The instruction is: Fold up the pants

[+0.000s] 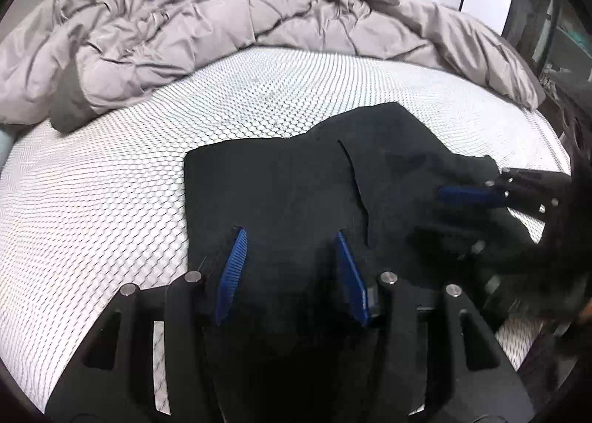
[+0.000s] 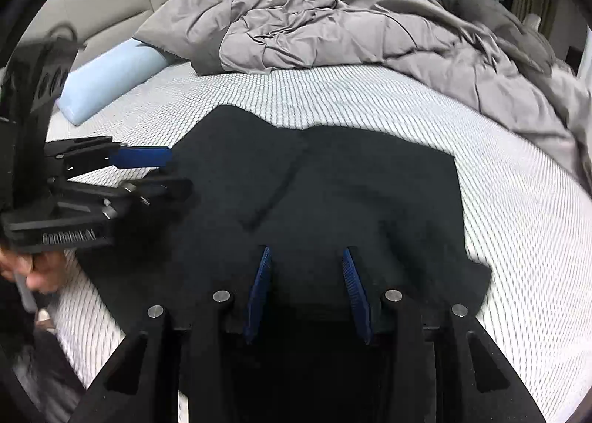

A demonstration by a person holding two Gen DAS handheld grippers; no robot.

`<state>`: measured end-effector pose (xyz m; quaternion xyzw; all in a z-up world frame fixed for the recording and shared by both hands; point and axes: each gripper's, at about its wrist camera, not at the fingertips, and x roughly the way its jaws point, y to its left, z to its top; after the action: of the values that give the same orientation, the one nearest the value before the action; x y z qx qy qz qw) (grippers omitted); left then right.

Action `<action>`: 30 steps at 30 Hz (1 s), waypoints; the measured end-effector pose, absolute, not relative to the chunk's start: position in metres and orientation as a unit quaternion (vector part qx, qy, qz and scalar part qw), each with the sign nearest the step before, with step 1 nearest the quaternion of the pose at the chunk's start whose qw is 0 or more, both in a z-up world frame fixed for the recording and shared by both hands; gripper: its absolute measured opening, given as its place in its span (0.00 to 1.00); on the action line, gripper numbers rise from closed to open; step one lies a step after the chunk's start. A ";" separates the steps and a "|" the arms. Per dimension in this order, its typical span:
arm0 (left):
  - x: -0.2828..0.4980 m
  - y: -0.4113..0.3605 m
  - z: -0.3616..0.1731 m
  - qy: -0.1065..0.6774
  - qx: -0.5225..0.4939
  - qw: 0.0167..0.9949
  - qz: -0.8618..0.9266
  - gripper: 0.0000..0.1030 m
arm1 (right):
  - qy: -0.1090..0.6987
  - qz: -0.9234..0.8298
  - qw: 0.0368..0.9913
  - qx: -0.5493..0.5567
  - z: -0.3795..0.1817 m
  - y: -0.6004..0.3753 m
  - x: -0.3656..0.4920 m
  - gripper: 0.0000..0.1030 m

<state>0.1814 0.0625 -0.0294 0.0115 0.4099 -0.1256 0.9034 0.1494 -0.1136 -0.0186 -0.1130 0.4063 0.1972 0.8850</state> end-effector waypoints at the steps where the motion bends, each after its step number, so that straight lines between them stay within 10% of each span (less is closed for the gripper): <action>1: 0.192 0.059 -0.036 0.426 0.019 0.897 -0.116 0.47 | 0.410 0.198 0.883 -0.114 -0.021 -0.108 0.156 0.40; 30: 0.253 0.064 -0.051 0.440 -0.049 0.894 -0.067 0.46 | 0.440 0.148 0.885 -0.044 -0.034 -0.117 0.209 0.37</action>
<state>0.2533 0.0642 -0.0511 -0.0491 0.4403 -0.0669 0.8940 0.2085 -0.1174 -0.0341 -0.0436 0.4398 0.1477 0.8848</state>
